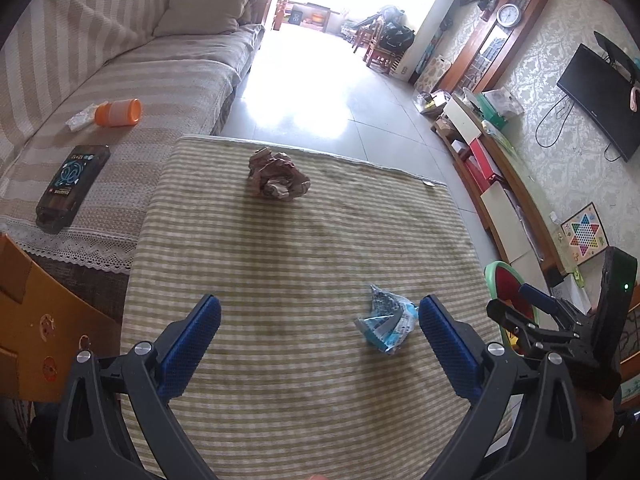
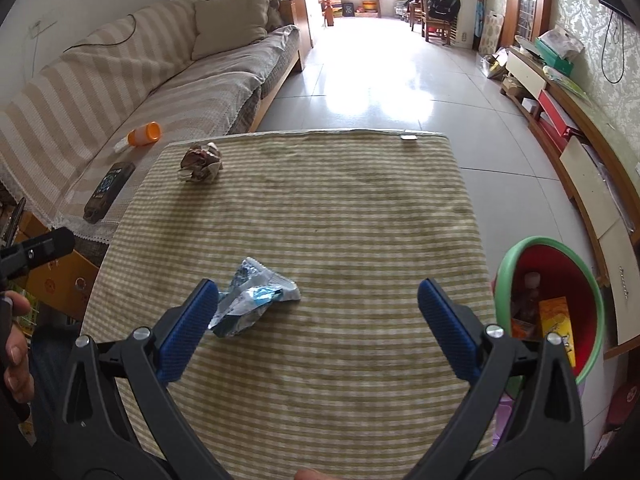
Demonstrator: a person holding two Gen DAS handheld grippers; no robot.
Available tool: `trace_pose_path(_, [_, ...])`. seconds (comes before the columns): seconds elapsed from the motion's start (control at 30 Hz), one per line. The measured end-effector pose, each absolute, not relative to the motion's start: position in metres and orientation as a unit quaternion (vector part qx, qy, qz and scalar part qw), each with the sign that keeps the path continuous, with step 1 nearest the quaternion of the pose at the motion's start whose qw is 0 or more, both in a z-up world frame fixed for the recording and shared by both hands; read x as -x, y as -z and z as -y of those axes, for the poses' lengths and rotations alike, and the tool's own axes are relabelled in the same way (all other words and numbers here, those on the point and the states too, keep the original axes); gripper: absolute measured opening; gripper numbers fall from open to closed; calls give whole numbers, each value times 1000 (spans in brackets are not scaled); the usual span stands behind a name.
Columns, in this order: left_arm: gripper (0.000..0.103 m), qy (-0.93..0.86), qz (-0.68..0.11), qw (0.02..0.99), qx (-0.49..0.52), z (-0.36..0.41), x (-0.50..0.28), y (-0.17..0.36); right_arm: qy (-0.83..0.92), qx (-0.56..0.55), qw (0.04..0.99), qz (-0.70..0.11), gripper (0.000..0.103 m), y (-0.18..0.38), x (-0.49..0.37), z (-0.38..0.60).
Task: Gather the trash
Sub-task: 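Move both tools back over the table toward the last wrappers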
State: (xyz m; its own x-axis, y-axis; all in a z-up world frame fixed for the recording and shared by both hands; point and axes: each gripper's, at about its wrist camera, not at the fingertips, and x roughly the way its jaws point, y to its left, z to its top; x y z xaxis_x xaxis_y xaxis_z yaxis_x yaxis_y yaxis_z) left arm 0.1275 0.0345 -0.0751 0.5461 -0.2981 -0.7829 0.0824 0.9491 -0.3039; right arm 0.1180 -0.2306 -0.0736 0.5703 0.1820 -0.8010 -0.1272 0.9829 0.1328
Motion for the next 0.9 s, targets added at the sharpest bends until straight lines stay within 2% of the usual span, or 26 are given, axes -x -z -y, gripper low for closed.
trace_pose_path(0.27, [95,117,-465,872,99,-47,-147,85,-135,-27,865,-483,98,104,-116,191])
trace_pose_path(0.9, [95,144,-498,855,3,-40,-220,104,-124,-22,822,-555,98,156,-141,147])
